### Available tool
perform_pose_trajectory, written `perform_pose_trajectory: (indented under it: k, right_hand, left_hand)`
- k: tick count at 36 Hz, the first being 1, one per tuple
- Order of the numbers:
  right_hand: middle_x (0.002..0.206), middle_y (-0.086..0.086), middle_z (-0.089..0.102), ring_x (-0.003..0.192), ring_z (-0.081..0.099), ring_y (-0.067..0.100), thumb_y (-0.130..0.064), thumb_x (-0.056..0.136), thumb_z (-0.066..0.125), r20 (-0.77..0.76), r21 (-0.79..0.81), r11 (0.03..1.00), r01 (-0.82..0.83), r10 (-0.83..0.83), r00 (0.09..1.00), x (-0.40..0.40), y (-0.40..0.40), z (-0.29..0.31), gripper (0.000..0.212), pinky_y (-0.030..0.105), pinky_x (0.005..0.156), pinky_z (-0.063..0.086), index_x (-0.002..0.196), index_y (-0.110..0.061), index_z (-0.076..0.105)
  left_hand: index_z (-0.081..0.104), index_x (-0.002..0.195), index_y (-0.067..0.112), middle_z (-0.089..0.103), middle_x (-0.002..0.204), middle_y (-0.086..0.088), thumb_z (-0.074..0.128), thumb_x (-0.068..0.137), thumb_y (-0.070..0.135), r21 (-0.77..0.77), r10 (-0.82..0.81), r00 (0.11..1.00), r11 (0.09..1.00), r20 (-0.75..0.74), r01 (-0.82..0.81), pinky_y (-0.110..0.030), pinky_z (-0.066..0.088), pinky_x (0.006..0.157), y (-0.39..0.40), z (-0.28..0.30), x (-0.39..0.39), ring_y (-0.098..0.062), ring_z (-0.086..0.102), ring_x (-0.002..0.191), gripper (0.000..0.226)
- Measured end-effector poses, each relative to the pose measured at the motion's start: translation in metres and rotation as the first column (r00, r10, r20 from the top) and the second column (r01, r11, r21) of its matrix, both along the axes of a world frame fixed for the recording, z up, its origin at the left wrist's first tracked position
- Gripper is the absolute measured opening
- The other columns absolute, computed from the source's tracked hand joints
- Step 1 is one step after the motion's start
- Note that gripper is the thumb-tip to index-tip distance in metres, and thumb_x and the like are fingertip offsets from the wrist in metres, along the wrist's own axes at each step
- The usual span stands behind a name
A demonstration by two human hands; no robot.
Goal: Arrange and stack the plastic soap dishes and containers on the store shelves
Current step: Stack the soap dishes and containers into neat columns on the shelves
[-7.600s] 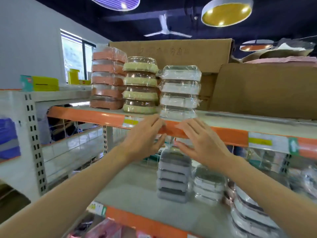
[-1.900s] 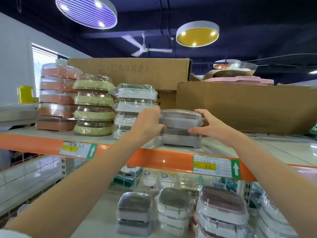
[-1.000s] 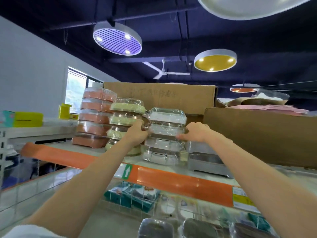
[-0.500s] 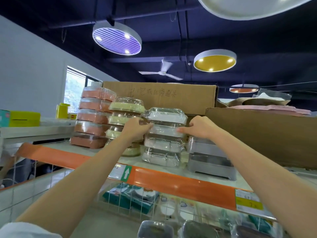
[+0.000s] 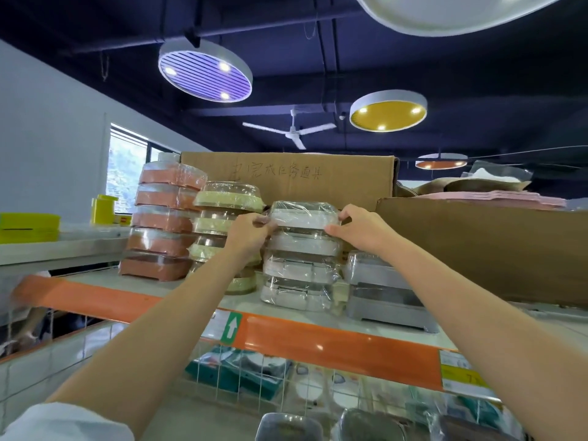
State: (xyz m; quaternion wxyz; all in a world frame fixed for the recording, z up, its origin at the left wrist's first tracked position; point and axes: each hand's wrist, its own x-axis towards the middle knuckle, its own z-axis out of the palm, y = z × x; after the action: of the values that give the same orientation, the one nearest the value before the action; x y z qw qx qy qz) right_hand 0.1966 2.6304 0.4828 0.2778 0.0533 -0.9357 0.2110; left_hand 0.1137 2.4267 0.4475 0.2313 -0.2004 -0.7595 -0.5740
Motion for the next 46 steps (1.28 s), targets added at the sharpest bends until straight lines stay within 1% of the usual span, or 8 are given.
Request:
perform_pose_trajectory:
  k: [8,13,19,24,32,36,40,46]
  right_hand:
    - [0.092,-0.005,0.054,0.072,0.049,0.006,-0.039,0.094,0.055,0.017,0.002,1.000,0.030,-0.030,0.999,0.003,-0.006,-0.001,0.033,0.021,0.055,0.035,0.114,-0.014,0.047]
    - [0.113,0.004,0.061,0.091,0.055,0.018,-0.044,0.091,0.057,0.034,0.085,0.993,0.085,-0.088,0.996,0.014,-0.005,-0.003,0.049,0.029,0.069,0.041,0.124,-0.009,0.048]
    - [0.131,0.012,0.054,0.115,0.054,0.029,-0.043,0.095,0.051,-0.015,0.338,0.928,0.155,-0.159,0.987,0.045,-0.005,-0.011,0.056,0.041,0.094,0.045,0.137,-0.007,0.038]
    - [0.140,0.009,0.045,0.128,0.041,0.026,-0.048,0.098,0.039,-0.140,0.579,0.789,0.205,-0.152,0.978,0.077,-0.008,-0.025,0.062,0.041,0.102,0.035,0.145,-0.009,0.029]
    - [0.139,0.005,0.044,0.130,0.039,0.021,-0.052,0.096,0.039,-0.191,0.630,0.774,0.069,0.069,0.979,0.141,-0.014,-0.082,0.058,0.036,0.103,0.032,0.137,-0.011,0.040]
    - [0.141,0.004,0.041,0.130,0.037,0.021,-0.052,0.095,0.043,-0.135,0.658,0.753,0.000,0.118,0.984,0.166,-0.019,-0.119,0.059,0.035,0.104,0.030,0.138,-0.012,0.039]
    - [0.137,0.010,0.048,0.127,0.044,0.029,-0.046,0.093,0.052,-0.059,0.671,0.735,-0.096,0.182,0.982,0.183,-0.019,-0.155,0.058,0.042,0.101,0.037,0.134,-0.006,0.048]
    - [0.146,0.003,0.037,0.136,0.033,0.021,-0.049,0.094,0.046,0.161,0.662,0.724,-0.192,0.113,0.980,0.191,-0.011,-0.205,0.059,0.038,0.107,0.030,0.142,-0.014,0.037]
  left_hand:
    - [0.063,0.109,0.005,0.068,0.104,-0.016,0.064,0.090,0.026,-0.070,0.024,0.999,0.997,-0.026,-0.025,-0.047,0.050,0.093,-0.001,-0.001,0.003,-0.033,0.063,0.100,0.029]
    - [0.053,0.124,0.001,0.062,0.117,-0.011,0.056,0.094,0.032,-0.244,0.188,0.973,0.945,-0.134,-0.216,-0.033,0.043,0.091,-0.004,-0.004,0.024,-0.026,0.057,0.110,0.043]
    - [0.049,0.111,0.003,0.052,0.101,-0.009,0.053,0.095,0.033,-0.435,0.316,0.876,0.774,-0.363,-0.460,-0.030,0.038,0.073,-0.012,-0.011,0.050,-0.023,0.051,0.094,0.034]
    - [0.052,0.115,0.006,0.054,0.111,-0.010,0.049,0.096,0.034,-0.516,0.234,0.820,0.679,-0.523,-0.523,-0.031,0.046,0.079,-0.007,-0.021,0.081,-0.023,0.053,0.096,0.034]
    - [0.055,0.101,0.006,0.055,0.099,-0.007,0.048,0.097,0.029,-0.496,0.129,0.752,0.677,-0.647,-0.543,-0.028,0.042,0.073,0.009,-0.067,0.147,-0.021,0.051,0.086,0.024]
    - [0.056,0.093,0.007,0.051,0.087,-0.003,0.050,0.097,0.026,-0.516,0.088,0.759,0.682,-0.645,-0.518,-0.025,0.031,0.065,0.004,-0.098,0.180,-0.017,0.044,0.076,0.020]
    - [0.058,0.086,0.006,0.058,0.081,-0.011,0.040,0.091,0.032,-0.579,0.037,0.816,0.686,-0.577,-0.440,-0.034,0.041,0.057,-0.006,-0.133,0.203,-0.027,0.053,0.069,0.033]
    - [0.059,0.103,0.005,0.060,0.098,-0.010,0.051,0.095,0.028,-0.758,-0.053,0.881,0.535,-0.470,-0.373,-0.033,0.039,0.068,-0.013,-0.188,0.203,-0.030,0.058,0.085,0.025]
